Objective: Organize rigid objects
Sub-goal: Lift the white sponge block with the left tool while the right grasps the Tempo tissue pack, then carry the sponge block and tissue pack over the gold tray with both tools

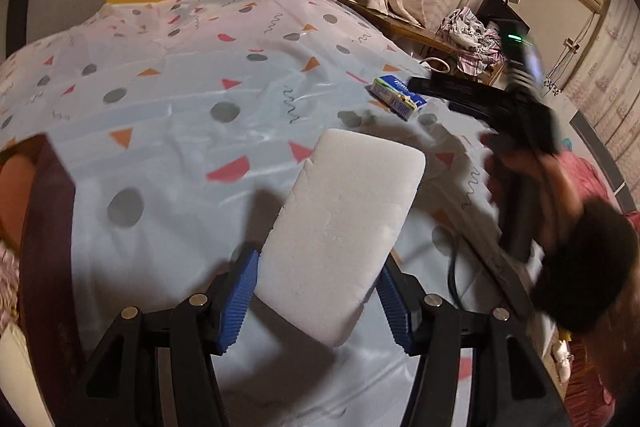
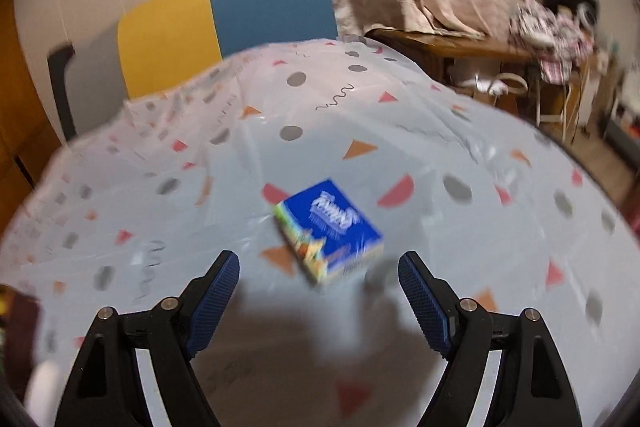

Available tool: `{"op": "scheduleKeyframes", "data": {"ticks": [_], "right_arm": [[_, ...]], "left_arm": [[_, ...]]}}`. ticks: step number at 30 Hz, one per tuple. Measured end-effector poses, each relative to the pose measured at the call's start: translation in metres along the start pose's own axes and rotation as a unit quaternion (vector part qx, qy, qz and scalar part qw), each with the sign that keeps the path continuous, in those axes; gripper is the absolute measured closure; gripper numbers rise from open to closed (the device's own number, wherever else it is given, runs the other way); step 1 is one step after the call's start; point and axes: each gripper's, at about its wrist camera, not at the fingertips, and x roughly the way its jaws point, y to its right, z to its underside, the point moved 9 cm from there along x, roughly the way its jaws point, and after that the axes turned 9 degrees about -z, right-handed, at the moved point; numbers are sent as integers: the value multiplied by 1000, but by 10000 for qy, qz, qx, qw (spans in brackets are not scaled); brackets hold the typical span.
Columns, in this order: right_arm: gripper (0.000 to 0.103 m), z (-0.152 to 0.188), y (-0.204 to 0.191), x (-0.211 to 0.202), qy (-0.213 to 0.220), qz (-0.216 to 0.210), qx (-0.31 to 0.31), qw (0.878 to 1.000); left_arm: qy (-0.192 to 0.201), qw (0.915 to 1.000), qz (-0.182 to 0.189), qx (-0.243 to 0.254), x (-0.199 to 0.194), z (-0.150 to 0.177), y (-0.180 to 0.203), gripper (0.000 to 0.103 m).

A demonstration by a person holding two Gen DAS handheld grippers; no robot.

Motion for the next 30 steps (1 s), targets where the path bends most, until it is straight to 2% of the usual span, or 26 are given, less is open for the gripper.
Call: {"op": "scheduleKeyframes", "data": {"ticks": [2,4,7,8,12,23,30], "right_arm": [[20,-5,2,20,-180,170,-213,9995],[21,-7,7,33,-279,183,-153,9993],[27,-8,16,48,-380,168,33,9991],[31,-7,17,50,-411,170,34,9990],[37,-2,14,53,-492,72,3,9988],[41,29,-13,-3,-417,-234,221,9986],[43,66,-55,-52,-398,-717,406,9958]], "left_arm": [[-6,10000,-6,-10,-4,3,-5,44],[29,10000,-13,-13,-7,3,-9,44],[72,10000,3,-31,-12,4,-13,44],[72,10000,16,-34,-13,5,-13,44],[58,9999,80,-78,-14,7,-13,44],[277,9992,272,-66,-39,5,-3,44],[426,9983,377,-124,-67,15,-7,44]]}}
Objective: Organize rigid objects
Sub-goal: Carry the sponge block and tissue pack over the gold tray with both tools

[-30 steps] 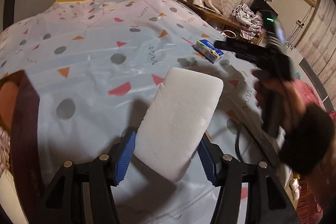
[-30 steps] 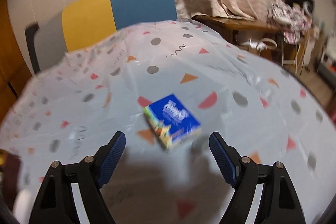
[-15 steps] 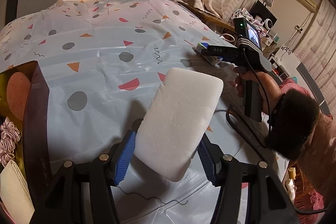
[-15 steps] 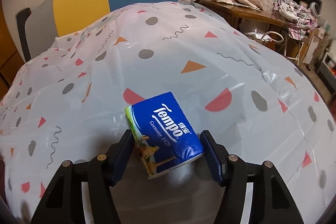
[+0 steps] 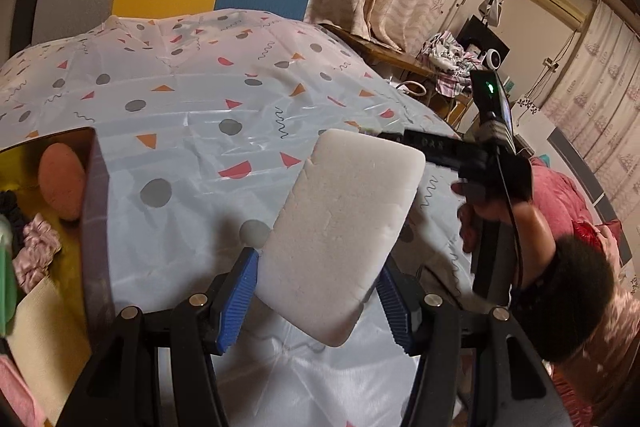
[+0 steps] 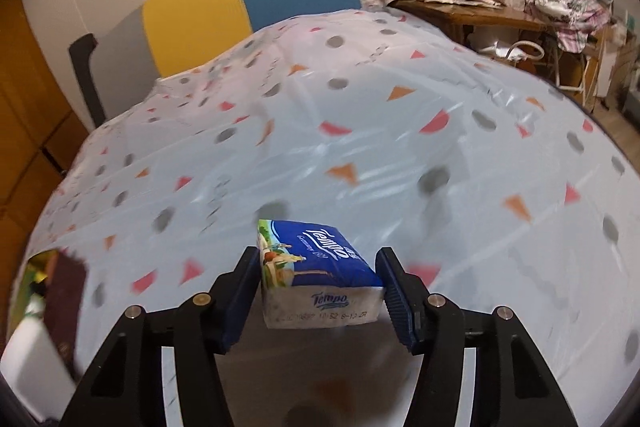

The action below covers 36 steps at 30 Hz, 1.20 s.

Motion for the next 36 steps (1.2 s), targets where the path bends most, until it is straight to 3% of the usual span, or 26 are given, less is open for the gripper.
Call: {"op": "scheduleKeyframes", "data": {"ticks": [7,16,25,28,36], "right_arm": [[44,45,-39,-19,-63,-391,236,9989],[44,79,-94,-43,30,-996,547,9935],[44,105,-129,-49,-81,-1319,757,9883],[44,111,-141,-55,-73,-1391,721,9876],[44,116,-177,-72,-11,-1672,642,9838]], "left_arm": [[187,9997,1,-186,-35,8,-22,44],[397,9952,-259,-852,-77,18,-86,44],[633,9791,-860,-1730,-114,16,-184,43],[479,9716,-1244,-1956,-114,13,-224,43],[-267,9627,-1301,-2356,-73,14,-273,37]]}}
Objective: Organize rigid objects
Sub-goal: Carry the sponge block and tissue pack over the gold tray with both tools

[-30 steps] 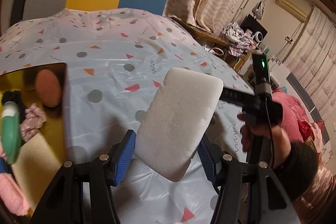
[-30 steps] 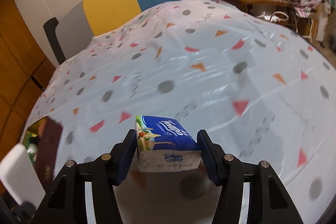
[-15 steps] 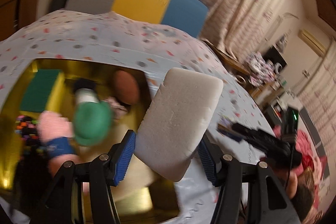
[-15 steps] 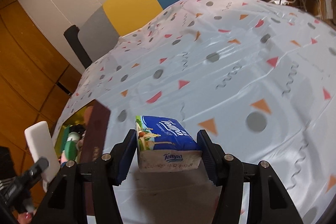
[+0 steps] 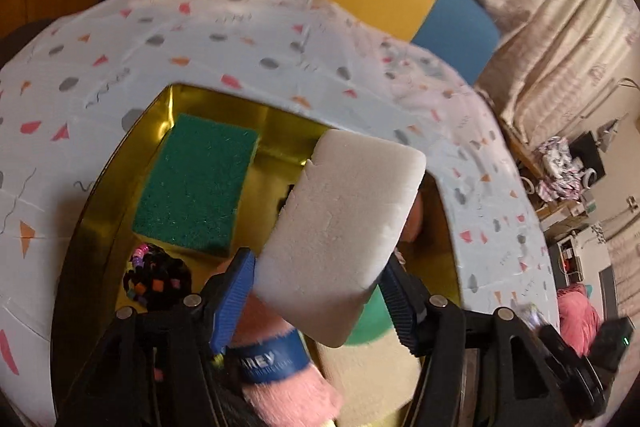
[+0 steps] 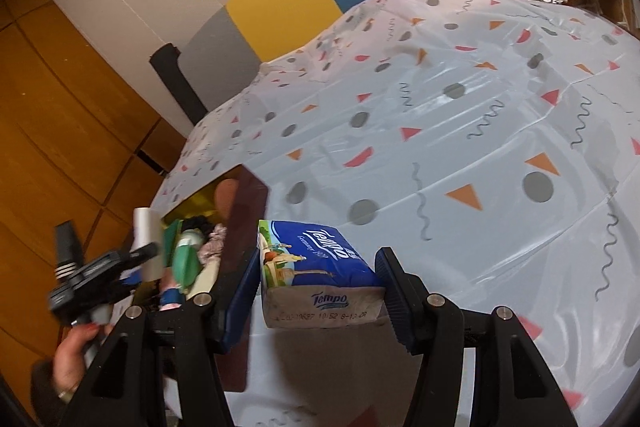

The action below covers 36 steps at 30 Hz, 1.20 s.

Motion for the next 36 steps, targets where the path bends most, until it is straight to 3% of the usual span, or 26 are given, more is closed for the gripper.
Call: {"op": "scheduleKeyframes", "data": {"ticks": [5,13,18,24,31,34,36], "right_arm": [[44,8,-29,2,-61,-147,-243,9996],[44,20,-64,16,-247,-372,-503,9977],[44,26,-86,26,-342,-496,-669,9959],[44,32,-105,34,-409,-543,-873,9939],[44,36,-115,43,-477,-566,-885,9933],[44,37,-121,47,-494,-562,-943,9927],[44,37,-124,48,-479,-592,-968,9924]], "left_arm": [[11,9998,-119,-160,1,-2,-10,25],[309,9986,-209,-379,-18,-10,-30,24],[209,9977,-570,-303,-17,-11,-46,24],[847,9927,-520,-677,-49,-22,-65,24],[703,9896,-1070,-649,-36,-38,-84,24],[467,9886,-1347,-490,-16,-44,-87,24],[101,9871,-1592,-166,4,-40,-84,24]]}}
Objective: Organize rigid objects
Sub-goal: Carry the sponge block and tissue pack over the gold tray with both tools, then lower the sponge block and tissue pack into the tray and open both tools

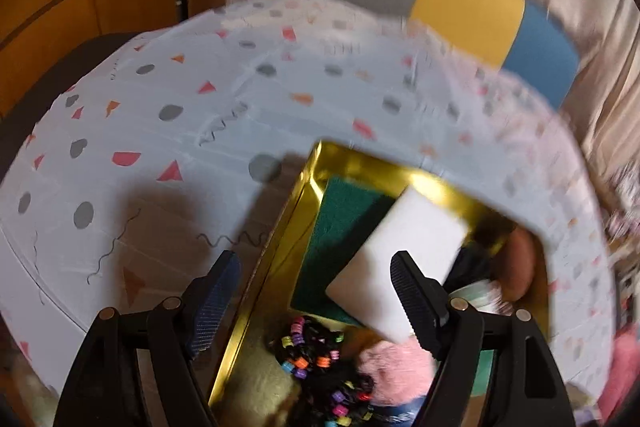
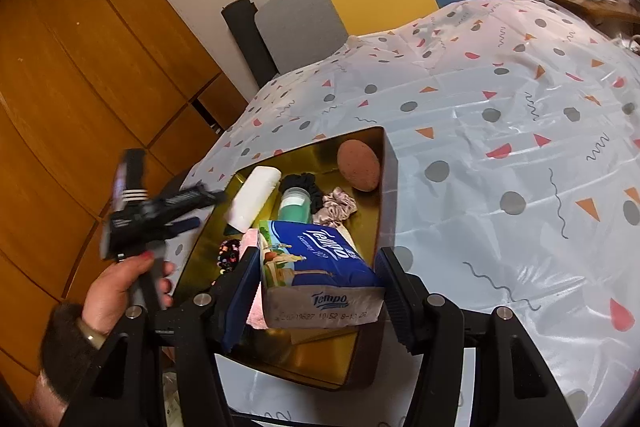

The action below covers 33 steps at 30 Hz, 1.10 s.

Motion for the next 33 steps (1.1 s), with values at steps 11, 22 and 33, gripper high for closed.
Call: {"op": "scheduleKeyframes", "data": {"ticks": [11,22,33], "right_arm": [[44,0,2,11,-68,120,-1,9999],[44,-26,3,61,-17,498,-211,9985],[25,-20,-1,80,12,1231,-728,9897]], "left_arm": [[553,9946,-329,816,-26,21,12,23],[1019,9781,1799,-233,-98,48,4,23],[1031,9776,1830,-122,-108,72,0,23]]}}
